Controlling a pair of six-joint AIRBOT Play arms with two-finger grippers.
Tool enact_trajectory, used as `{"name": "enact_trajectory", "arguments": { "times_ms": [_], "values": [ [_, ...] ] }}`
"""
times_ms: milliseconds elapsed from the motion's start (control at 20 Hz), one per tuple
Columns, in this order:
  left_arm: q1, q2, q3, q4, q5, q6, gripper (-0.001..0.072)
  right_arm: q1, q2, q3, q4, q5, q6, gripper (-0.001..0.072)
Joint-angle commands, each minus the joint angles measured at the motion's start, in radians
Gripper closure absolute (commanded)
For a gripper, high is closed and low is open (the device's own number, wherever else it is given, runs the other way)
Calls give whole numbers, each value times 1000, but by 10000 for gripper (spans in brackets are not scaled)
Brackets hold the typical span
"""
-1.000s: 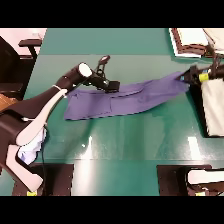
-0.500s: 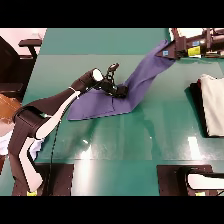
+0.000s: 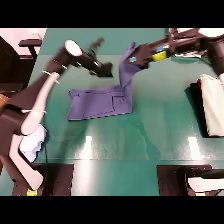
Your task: Fold the shirts.
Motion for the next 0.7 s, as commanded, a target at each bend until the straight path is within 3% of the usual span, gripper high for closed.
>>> {"name": "enact_trajectory", "arguments": {
  "times_ms": [0, 100, 150, 200, 250, 450, 650],
  "values": [
    [165, 156, 70, 153, -95, 3, 683, 179, -101, 39, 33, -129, -48, 694],
    [256, 260, 70, 218, -100, 3, 682, 286, -218, 142, 23, -193, -69, 685],
    [294, 303, 70, 237, -102, 3, 683, 325, -272, 195, 6, -201, -69, 571],
    [332, 343, 70, 249, -102, 3, 682, 356, -320, 240, -18, -195, -69, 338],
    [364, 375, 68, 253, -102, 3, 683, 373, -348, 257, -39, -180, -69, 227],
    [423, 443, 64, 253, -112, 3, 682, 298, -300, 112, -145, -85, -63, 228],
    [405, 443, 58, 245, -138, 3, 682, 77, -155, -181, -215, -77, -12, 230]
  ]
}}
